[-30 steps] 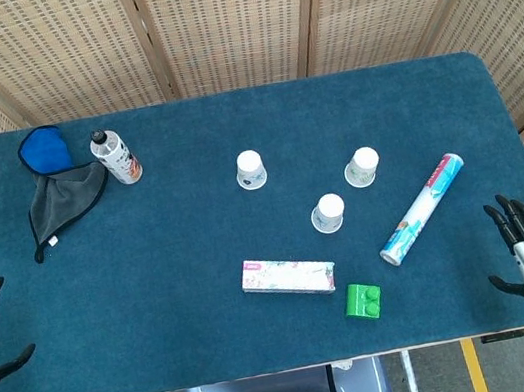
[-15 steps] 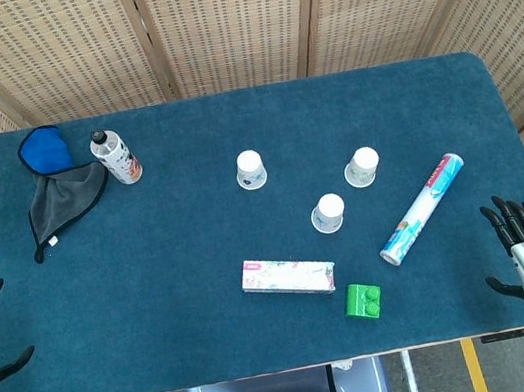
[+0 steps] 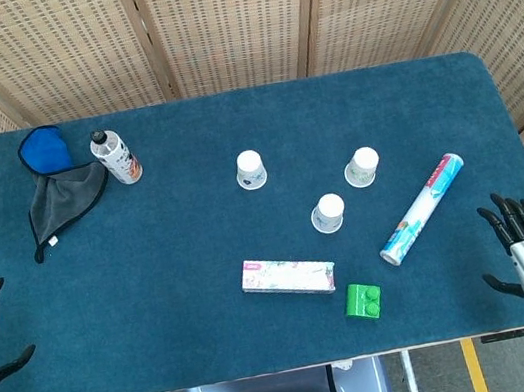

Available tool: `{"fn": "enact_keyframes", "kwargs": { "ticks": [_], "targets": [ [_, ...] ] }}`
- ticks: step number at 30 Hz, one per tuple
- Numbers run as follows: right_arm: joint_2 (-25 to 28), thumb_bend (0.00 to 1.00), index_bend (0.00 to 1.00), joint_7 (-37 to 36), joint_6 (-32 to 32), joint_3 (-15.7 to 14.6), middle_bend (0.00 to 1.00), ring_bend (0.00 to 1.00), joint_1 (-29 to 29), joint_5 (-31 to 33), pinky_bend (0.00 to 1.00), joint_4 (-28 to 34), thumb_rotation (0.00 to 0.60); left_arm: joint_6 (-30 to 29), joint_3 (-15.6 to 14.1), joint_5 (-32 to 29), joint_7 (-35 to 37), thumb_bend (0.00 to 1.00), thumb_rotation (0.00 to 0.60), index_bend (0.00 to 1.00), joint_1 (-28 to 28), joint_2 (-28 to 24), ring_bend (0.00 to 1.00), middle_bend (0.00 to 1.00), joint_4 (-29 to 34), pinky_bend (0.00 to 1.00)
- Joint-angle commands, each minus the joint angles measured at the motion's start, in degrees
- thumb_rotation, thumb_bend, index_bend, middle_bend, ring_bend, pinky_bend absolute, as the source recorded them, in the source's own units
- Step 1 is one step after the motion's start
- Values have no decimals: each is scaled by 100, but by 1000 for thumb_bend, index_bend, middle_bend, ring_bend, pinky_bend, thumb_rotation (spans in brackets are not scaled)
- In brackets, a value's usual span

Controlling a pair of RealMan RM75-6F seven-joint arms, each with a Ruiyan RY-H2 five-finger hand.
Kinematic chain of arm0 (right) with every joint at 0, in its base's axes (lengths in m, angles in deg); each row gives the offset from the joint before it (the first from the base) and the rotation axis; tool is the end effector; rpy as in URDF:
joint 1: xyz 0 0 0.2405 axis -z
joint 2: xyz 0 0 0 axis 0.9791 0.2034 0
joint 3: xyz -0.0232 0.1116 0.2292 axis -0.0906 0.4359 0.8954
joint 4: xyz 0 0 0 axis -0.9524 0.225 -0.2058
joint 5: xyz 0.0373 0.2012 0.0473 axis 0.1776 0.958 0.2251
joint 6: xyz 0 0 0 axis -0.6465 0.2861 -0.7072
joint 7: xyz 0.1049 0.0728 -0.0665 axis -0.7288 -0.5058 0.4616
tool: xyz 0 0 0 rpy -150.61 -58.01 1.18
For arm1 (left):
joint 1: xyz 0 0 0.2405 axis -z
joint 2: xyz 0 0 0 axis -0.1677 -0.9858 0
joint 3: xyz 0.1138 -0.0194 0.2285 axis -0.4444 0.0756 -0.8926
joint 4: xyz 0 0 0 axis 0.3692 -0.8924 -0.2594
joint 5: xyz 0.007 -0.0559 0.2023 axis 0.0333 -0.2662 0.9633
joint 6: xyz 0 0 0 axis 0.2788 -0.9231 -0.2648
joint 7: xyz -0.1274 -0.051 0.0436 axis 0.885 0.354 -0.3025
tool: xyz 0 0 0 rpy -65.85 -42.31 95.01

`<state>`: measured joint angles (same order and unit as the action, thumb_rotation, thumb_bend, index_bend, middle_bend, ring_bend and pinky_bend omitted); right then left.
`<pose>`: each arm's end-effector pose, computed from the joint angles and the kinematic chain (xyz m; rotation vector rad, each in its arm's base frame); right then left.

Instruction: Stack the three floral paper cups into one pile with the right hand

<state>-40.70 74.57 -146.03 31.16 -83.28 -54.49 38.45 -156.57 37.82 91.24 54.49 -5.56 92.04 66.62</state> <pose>-0.3000 -0.1842 0.1466 1.4187 -0.8153 0.9266 -0.3074 0.1758 0.1568 -1.3804 -0.8225 -0.8543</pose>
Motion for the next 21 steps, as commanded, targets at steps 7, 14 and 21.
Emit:
{"fn": "enact_keyframes", "kwargs": {
  "ticks": [7, 14, 21],
  "targets": [
    [-60, 0, 199, -136, -39, 14, 32, 0, -45, -121, 31, -56, 600, -2, 0, -3, -48, 157, 600, 0, -4, -1, 0, 0, 7, 91],
    [-12, 48, 274, -58, 294, 210, 114, 38, -404, -148, 151, 180, 600, -39, 31, -26, -30, 156, 600, 0, -15, -5, 0, 0, 13, 91],
    [16, 70, 307, 523, 942, 561, 153, 79, -958, 150, 186, 827, 600, -22, 22, -20, -60, 156, 600, 0, -10, 9, 0, 0, -1, 91]
  ]
}}
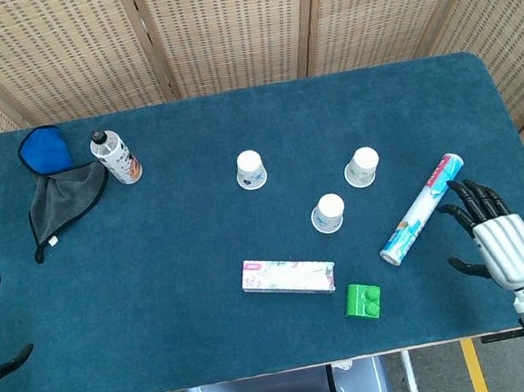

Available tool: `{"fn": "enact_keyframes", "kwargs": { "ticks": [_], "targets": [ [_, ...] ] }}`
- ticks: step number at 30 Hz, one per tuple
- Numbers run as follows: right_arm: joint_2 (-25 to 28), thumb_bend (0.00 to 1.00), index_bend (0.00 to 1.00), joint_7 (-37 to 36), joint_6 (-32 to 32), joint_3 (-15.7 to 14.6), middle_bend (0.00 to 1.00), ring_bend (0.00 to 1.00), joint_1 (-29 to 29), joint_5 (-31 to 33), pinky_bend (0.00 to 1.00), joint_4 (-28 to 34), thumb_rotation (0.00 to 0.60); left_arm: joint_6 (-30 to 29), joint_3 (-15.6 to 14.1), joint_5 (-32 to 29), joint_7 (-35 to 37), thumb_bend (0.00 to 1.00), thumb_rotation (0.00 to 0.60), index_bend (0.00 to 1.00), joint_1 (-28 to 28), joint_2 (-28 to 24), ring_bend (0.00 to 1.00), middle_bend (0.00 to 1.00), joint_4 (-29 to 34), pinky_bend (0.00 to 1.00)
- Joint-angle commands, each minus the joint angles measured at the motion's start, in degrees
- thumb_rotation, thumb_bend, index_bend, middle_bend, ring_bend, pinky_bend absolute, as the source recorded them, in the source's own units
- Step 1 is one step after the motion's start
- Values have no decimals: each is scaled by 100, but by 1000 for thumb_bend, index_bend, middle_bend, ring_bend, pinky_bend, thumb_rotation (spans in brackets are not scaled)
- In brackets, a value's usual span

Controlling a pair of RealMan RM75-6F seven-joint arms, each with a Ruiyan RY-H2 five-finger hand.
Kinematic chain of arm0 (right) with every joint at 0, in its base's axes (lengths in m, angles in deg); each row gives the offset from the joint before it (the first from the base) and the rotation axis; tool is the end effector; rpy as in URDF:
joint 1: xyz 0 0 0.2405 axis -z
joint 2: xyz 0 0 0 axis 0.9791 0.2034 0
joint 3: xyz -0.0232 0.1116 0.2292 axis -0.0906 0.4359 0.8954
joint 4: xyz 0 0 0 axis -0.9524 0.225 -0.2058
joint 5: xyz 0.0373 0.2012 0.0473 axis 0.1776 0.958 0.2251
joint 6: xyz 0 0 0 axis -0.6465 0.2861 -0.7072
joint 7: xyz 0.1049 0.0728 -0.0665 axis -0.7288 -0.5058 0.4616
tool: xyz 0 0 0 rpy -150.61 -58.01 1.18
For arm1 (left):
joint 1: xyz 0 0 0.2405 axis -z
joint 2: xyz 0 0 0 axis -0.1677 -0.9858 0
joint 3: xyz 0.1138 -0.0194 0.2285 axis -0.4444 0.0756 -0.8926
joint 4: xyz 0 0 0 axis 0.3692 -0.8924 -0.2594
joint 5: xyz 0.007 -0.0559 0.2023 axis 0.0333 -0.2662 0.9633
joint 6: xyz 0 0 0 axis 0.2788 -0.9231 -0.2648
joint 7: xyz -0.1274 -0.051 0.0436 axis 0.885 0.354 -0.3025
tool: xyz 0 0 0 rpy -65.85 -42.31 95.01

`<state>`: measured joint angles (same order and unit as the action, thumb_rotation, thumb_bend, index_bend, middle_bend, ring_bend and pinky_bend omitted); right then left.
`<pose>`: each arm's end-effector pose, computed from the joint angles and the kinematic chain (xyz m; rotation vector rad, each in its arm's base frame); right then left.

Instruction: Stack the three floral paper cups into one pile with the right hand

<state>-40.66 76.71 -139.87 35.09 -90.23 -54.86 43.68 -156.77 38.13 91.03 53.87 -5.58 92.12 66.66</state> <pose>-0.2533 -0.2288 0.1354 1.5133 -0.7949 1.0453 -0.3071 0.1768 0.1577 -1.3746 -0.8117 -0.8506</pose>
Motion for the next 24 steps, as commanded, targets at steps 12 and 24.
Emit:
{"fn": "enact_keyframes", "kwargs": {
  "ticks": [12, 24],
  "targets": [
    [-576, 84, 384, 1756, 1347, 647, 195, 118, -1225, 1301, 218, 1068, 600, 64, 52, -99, 70, 156, 600, 0, 27, -2, 0, 0, -36, 91],
    [-1520, 101, 399, 3035, 1726, 925, 205, 131, -2123, 2371, 236, 962, 600, 220, 70, -240, 232, 156, 600, 0, 61, 12, 0, 0, -180, 91]
  ]
}}
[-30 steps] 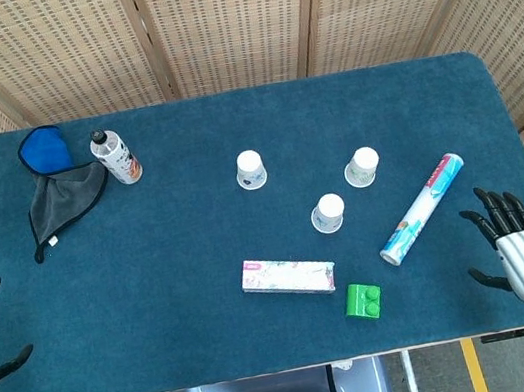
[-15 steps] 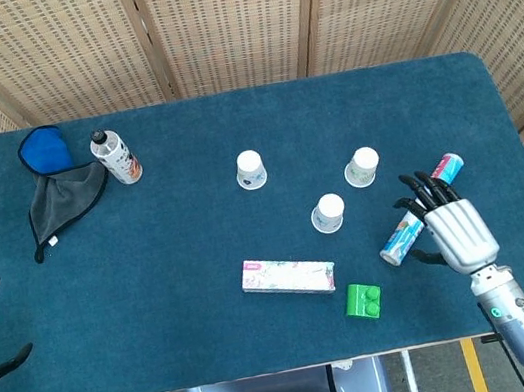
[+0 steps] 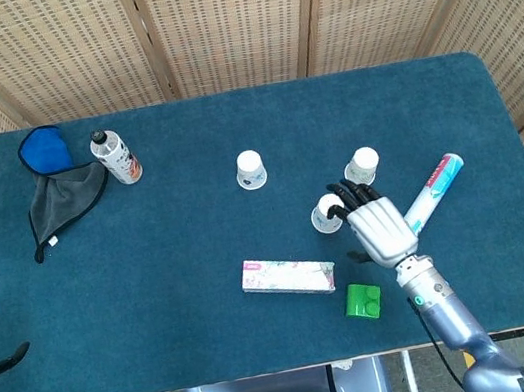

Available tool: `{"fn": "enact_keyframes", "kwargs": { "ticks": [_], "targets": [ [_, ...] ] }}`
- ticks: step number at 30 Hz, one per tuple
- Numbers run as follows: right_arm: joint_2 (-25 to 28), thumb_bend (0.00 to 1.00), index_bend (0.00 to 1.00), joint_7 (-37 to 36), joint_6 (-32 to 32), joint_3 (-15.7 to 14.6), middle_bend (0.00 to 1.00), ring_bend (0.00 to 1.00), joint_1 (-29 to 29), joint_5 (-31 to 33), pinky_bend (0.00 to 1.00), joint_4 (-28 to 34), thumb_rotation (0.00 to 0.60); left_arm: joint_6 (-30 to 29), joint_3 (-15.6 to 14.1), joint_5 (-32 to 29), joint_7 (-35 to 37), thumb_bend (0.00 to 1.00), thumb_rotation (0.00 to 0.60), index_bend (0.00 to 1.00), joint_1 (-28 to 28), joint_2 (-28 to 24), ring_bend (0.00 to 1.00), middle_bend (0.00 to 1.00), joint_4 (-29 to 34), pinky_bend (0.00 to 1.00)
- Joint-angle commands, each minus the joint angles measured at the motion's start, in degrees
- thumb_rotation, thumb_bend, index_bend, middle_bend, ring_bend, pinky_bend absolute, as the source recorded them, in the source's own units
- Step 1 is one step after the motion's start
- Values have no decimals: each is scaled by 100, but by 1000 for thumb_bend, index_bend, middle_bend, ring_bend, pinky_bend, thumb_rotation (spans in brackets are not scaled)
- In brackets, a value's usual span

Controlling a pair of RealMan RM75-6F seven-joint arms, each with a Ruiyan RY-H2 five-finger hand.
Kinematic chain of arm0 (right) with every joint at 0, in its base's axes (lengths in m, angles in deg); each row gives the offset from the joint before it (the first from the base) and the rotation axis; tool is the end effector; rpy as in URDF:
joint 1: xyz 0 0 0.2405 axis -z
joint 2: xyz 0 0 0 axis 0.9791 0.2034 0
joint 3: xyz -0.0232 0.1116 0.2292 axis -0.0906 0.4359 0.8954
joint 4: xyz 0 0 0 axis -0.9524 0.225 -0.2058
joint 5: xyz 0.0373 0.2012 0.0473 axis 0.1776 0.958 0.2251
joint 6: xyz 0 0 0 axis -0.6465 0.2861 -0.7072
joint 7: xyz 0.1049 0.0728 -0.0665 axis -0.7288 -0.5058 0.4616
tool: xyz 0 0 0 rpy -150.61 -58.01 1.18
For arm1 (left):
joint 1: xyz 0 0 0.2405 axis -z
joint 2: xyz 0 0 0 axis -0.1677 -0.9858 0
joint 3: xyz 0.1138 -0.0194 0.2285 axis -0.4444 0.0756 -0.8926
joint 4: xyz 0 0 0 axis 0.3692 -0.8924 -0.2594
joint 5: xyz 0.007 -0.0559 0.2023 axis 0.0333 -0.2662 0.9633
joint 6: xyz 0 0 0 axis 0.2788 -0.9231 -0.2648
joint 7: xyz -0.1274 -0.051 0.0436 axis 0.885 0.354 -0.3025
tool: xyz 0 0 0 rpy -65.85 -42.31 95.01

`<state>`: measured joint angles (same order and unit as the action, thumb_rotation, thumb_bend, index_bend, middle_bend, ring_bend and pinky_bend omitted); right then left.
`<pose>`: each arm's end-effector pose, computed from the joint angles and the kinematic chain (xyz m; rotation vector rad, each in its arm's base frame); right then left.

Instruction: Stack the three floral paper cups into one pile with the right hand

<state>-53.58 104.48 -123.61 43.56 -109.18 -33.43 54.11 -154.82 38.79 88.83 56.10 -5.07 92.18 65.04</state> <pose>-0.1246 -0.2976 0.0515 1.7377 -0.8302 1.0256 -0.3170 0.1823 0.1592 -1.3545 -0.8480 -0.8352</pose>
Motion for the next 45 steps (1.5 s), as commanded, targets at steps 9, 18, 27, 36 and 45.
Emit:
{"fn": "enact_keyframes", "kwargs": {
  "ticks": [9, 18, 27, 36, 45],
  "targets": [
    [-807, 138, 388, 859, 331, 258, 201, 131, -901, 1087, 236, -723, 600, 188, 48, -171, -14, 156, 600, 0, 80, 75, 0, 0, -152, 91],
    [-961, 146, 338, 1388, 406, 422, 173, 123, -1445, 1875, 222, -1215, 600, 252, 107, -305, -37, 157, 600, 0, 116, 116, 0, 0, -212, 91],
    [-938, 146, 293, 1547, 447, 306, 137, 85, -1675, 2483, 188, -1413, 600, 288, 106, -301, -42, 156, 600, 0, 146, 104, 0, 0, -185, 91],
    [-975, 147, 288, 1549, 525, 149, 125, 67, -1834, 2882, 175, -1741, 600, 221, 101, -258, -50, 156, 600, 0, 131, 79, 0, 0, -130, 91],
    [-1079, 150, 362, 1291, 598, -4, 175, 72, -1889, 2945, 206, -2190, 600, 232, 80, -249, -87, 155, 600, 0, 136, 79, 0, 0, -114, 91]
  ]
}}
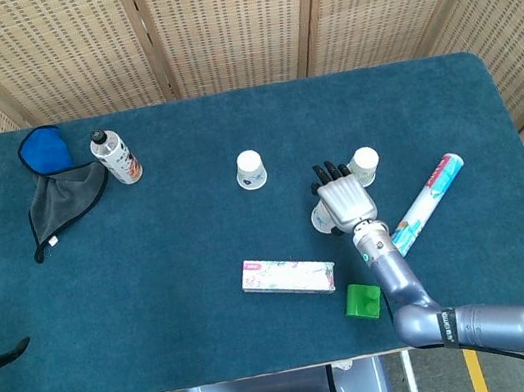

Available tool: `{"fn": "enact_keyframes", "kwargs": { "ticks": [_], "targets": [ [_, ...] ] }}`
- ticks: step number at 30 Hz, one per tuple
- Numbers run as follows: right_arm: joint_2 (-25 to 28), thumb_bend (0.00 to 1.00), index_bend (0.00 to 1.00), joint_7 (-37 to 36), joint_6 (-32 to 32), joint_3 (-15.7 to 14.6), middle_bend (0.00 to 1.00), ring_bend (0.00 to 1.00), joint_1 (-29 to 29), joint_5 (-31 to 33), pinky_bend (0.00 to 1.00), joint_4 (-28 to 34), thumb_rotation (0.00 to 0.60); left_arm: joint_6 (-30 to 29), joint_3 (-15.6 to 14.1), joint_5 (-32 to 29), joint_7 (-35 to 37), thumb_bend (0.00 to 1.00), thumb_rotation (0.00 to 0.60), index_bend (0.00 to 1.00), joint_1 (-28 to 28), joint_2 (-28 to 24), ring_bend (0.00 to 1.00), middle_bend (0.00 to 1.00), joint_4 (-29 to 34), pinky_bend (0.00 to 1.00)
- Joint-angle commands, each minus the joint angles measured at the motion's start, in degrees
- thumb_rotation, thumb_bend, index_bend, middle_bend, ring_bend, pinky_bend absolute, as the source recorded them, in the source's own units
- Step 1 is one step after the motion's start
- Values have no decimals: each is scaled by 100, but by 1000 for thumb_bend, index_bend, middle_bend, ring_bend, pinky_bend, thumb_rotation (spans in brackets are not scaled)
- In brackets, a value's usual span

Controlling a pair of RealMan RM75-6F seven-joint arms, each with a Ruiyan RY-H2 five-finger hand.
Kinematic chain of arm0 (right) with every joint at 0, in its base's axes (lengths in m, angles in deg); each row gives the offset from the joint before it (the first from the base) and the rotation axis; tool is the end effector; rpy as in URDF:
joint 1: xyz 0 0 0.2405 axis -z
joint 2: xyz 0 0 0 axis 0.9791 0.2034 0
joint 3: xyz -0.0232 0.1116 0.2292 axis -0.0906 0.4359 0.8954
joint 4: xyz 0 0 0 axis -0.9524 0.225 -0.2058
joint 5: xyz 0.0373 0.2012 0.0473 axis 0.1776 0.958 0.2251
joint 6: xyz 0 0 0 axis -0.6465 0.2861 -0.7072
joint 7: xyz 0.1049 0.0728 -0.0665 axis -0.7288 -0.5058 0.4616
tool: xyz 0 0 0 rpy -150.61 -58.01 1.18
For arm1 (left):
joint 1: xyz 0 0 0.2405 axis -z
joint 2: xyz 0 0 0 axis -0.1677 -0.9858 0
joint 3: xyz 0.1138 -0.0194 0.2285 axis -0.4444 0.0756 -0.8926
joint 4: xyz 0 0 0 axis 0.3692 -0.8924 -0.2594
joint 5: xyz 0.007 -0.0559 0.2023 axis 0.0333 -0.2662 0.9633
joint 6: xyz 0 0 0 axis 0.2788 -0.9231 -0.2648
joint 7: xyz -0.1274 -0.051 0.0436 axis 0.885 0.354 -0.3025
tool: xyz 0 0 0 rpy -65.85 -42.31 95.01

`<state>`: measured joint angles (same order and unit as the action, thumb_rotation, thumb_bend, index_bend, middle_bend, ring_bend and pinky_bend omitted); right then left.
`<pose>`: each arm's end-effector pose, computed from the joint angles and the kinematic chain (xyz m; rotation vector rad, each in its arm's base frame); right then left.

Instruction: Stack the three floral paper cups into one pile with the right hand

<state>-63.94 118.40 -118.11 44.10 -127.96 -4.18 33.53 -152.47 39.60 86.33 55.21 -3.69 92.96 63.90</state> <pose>-0.1216 -0.3796 -0.0067 1.7538 -0.8279 0.6564 -0.3221 0.1929 0.1558 -1.3511 -0.8581 -0.8012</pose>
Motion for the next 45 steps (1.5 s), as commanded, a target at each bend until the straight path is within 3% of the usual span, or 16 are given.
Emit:
{"fn": "enact_keyframes", "kwargs": {
  "ticks": [1, 10, 17, 24, 39, 45],
  "targets": [
    [-50, 151, 368, -136, 64, -68, 181, 76, -11, 24, 209, -166, 600, -4, -4, 0, 5, 156, 600, 0, -5, 1, 0, 0, -2, 91],
    [-170, 153, 390, -372, 196, -174, 198, 89, -98, -87, 220, -541, 600, 56, -33, 28, -52, 156, 600, 4, 33, 18, 0, 0, 17, 91],
    [-255, 185, 509, -475, 129, -217, 268, 141, -141, -200, 257, -671, 600, 80, -35, 16, -9, 156, 600, 9, 42, 6, 0, 0, 15, 91],
    [-238, 196, 529, -638, 1, -219, 277, 146, -133, -420, 263, -665, 600, 73, -59, 55, -27, 157, 600, 9, 46, 17, 0, 0, 6, 91],
    [510, 197, 525, -450, -551, 200, 275, 146, -183, -512, 261, -6, 600, 50, -40, 32, -80, 155, 600, 9, 54, 58, 0, 0, -19, 91],
    [650, 197, 526, -301, -564, 283, 274, 146, -258, -322, 260, -113, 600, 50, -24, 5, -118, 156, 600, 9, 62, 65, 0, 0, -12, 91]
  ]
}}
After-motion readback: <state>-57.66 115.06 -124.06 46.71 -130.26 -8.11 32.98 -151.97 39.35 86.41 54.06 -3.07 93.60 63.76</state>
